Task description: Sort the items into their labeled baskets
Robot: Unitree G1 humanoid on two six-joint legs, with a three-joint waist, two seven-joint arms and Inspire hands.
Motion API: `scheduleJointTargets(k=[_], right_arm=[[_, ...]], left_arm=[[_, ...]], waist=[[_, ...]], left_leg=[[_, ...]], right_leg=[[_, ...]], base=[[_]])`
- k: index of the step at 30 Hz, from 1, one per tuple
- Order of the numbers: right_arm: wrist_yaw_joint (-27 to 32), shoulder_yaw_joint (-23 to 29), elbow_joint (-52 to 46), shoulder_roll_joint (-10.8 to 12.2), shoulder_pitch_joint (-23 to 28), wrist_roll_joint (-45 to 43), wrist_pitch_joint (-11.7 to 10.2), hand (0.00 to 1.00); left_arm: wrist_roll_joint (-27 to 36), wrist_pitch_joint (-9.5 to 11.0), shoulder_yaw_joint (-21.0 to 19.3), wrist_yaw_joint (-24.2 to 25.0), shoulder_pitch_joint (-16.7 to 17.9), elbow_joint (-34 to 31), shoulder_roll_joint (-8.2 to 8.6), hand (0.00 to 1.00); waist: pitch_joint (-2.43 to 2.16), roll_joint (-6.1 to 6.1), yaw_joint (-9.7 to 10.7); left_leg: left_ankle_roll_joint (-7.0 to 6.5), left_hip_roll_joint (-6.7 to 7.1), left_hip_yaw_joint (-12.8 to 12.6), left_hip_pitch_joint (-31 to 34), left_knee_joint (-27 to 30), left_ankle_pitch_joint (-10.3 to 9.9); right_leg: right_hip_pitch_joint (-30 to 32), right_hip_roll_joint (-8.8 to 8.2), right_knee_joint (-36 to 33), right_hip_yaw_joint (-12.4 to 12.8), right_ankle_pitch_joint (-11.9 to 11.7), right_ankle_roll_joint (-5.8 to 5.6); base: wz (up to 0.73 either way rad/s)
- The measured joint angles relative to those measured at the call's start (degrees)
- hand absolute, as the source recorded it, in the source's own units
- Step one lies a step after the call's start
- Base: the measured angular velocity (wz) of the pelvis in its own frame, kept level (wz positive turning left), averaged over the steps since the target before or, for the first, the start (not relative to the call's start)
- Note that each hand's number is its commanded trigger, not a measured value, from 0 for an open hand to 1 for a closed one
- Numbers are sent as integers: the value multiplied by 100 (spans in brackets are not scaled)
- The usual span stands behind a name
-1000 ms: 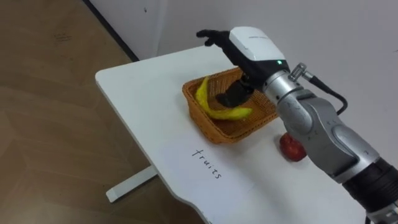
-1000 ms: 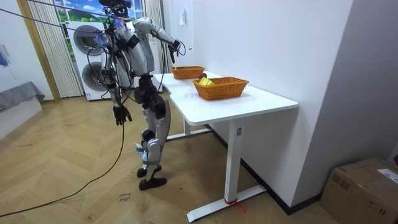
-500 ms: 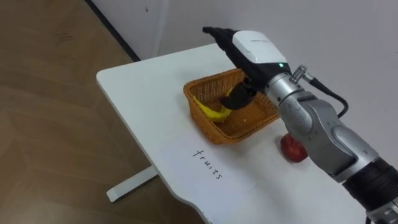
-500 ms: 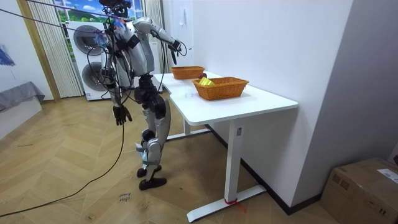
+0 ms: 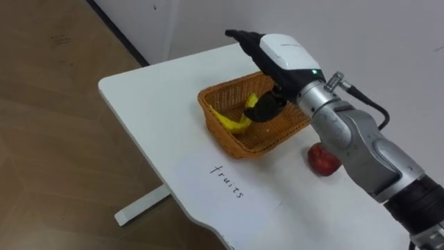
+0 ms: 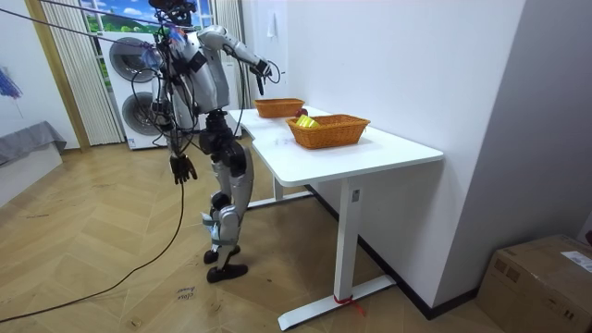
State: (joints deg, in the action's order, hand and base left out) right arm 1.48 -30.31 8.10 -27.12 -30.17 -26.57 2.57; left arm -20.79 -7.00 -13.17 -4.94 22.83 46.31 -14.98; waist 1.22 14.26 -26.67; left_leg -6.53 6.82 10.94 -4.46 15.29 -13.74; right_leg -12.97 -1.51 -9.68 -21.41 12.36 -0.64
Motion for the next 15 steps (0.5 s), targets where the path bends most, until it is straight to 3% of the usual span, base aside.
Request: scheduleJointTargets(k=[2, 7, 12, 15], right_arm=[[42, 165, -14, 1, 0, 210, -1, 0], [223, 549, -168, 1, 2, 450, -19, 0], [640, 777, -175, -7, 21, 861, -88, 0], [809, 1084, -174, -6, 144, 1427, -202, 0]], left_arm=[[5, 0, 3, -43, -1, 23, 9, 0], [35, -11, 6, -140, 23, 63, 142, 0], [112, -5, 118, -408, 116, 92, 255, 0], [108, 11, 117, -468, 95, 87, 299, 0]], waist=[[3, -30, 70], [0, -253, 253], [-71, -462, 574], [-76, -497, 736]], left_leg=[[0, 0, -13, -8, 0, 0], [-20, -3, -138, -28, -9, 11], [-52, 0, -236, -118, -57, 36], [-53, -12, -320, -123, -63, 37]], right_leg=[[0, 0, 1, 33, 0, 0], [8, -16, 2, 151, 0, 0], [-12, -35, -2, 284, 0, 0], [-13, -36, 8, 347, 0, 0]], base=[[-4], [-12], [-9], [-12]])
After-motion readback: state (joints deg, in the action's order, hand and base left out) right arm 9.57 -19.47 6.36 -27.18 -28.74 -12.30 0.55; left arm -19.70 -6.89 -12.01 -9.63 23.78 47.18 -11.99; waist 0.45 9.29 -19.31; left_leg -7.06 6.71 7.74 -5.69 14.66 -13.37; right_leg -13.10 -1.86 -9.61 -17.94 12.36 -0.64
